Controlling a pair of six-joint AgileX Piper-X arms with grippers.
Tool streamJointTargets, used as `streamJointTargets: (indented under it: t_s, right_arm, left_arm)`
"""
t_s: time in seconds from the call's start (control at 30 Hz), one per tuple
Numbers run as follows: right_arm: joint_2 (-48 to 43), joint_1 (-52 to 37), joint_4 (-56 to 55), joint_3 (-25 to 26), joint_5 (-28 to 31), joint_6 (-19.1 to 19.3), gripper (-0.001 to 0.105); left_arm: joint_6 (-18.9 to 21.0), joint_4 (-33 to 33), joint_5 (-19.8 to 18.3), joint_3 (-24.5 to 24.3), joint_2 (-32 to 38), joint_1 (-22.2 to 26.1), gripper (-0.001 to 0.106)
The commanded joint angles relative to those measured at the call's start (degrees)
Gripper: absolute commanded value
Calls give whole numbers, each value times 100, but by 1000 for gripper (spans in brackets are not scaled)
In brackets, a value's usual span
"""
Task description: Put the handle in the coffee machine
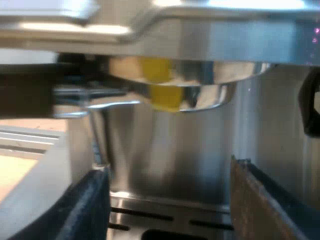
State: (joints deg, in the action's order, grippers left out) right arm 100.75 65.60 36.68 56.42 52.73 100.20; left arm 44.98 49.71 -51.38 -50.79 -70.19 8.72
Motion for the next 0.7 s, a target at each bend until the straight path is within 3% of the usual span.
streamJointTargets:
  t_s: [0.03,0.3,0.37,0.47,0.7]
  right_arm:
    - [158,-143,102,10,-277,35,41]
    - [801,-179,901,155,-187,33,38]
    - [969,-221,944,284,-160,51,38]
    - [1315,-337,1243,568,327,183,38]
    - [1716,-604,1628,1079,392,409,37]
  left_arm:
    - [-161,-19,-822,-168,195,33,0]
    - [-161,-19,-822,-168,195,33,0]
    - [-161,-19,-822,-168,195,33,0]
    - [-161,-19,-822,-168,195,33,0]
    - [-241,-19,-822,-168,195,33,0]
